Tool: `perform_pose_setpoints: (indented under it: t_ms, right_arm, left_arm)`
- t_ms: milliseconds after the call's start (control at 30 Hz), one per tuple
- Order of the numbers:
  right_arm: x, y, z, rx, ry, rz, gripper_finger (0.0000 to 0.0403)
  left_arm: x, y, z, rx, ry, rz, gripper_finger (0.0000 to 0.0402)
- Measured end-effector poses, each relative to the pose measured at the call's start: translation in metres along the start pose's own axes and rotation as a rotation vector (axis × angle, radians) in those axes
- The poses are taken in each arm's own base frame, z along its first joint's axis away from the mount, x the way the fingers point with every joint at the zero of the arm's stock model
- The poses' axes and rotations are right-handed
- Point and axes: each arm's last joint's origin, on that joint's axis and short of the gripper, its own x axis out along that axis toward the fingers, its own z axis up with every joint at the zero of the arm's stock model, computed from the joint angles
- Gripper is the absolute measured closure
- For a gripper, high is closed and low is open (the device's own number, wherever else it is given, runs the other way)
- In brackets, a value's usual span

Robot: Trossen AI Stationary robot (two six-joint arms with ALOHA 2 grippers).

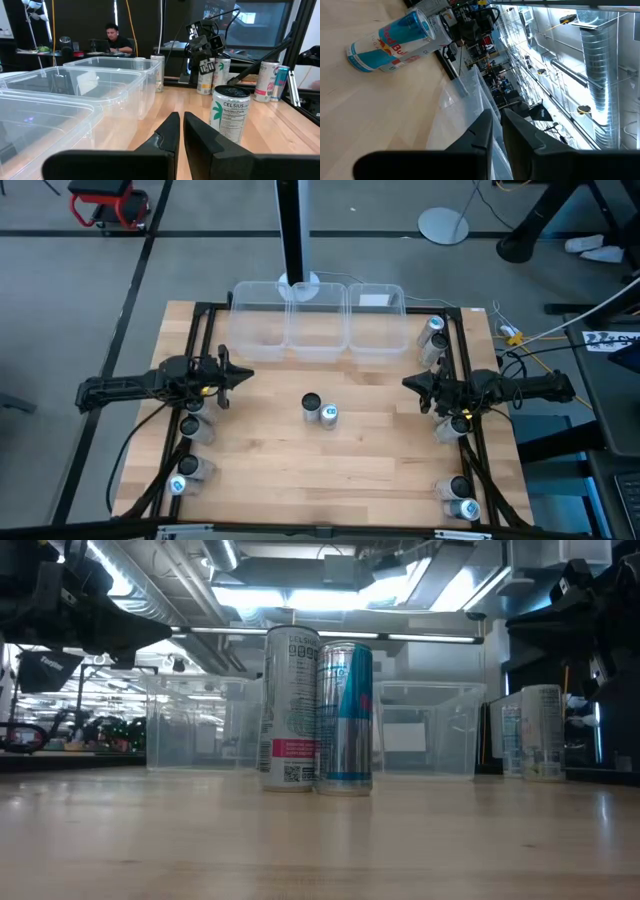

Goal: Sort soda cans

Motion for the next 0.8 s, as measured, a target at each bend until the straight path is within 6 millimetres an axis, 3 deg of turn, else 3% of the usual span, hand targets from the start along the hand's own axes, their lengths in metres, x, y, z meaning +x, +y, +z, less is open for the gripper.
perform_pose_setpoints:
  t_ms: [800]
  right_arm:
    - [0.0,-0.0004,-0.0002,-0.054,0.008,-0.006,0.0358]
  left_arm:
    - [0.0,0.0,0.0,0.0,0.0,0.0,0.0384]
